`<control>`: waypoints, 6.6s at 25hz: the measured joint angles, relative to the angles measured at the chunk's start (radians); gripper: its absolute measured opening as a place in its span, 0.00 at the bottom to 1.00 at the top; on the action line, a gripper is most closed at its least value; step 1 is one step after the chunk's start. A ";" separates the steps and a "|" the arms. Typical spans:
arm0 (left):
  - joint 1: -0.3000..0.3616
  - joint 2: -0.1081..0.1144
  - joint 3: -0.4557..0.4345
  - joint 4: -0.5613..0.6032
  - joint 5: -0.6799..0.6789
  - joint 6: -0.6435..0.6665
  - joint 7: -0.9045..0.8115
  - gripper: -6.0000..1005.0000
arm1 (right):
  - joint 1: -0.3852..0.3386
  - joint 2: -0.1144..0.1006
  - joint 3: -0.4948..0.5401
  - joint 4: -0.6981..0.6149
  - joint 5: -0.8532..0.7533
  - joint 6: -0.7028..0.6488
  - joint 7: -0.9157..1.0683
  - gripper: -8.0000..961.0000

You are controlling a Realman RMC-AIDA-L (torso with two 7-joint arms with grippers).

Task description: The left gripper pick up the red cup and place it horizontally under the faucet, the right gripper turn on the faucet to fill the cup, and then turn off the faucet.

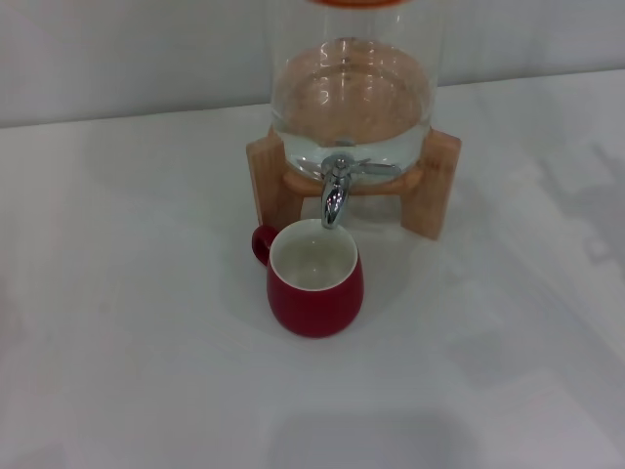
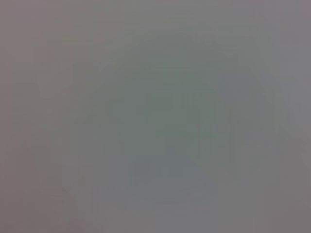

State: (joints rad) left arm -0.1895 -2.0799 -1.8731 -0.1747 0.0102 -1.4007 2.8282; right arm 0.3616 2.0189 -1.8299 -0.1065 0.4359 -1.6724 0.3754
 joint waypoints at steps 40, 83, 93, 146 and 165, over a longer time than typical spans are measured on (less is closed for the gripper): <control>0.000 -0.005 0.008 0.004 -0.007 0.120 -0.004 0.79 | -0.001 0.003 -0.018 -0.001 -0.008 0.039 0.003 0.89; 0.008 -0.006 0.001 0.052 -0.107 0.103 -0.003 0.83 | -0.023 0.000 -0.049 -0.001 0.007 -0.008 0.043 0.89; 0.001 -0.006 0.003 0.052 -0.107 0.090 -0.003 0.83 | -0.010 -0.001 0.041 -0.013 0.057 -0.010 0.035 0.89; 0.005 -0.006 0.015 0.054 -0.092 0.081 -0.003 0.83 | 0.035 -0.006 -0.017 -0.018 -0.646 0.020 0.198 0.89; -0.011 -0.005 0.017 0.053 -0.061 0.088 -0.003 0.83 | 0.079 0.001 -0.075 -0.079 -0.660 0.152 0.198 0.89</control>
State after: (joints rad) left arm -0.2009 -2.0847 -1.8561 -0.1212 -0.0511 -1.3130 2.8256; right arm 0.4401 2.0202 -1.9051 -0.1856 -0.2240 -1.5205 0.5737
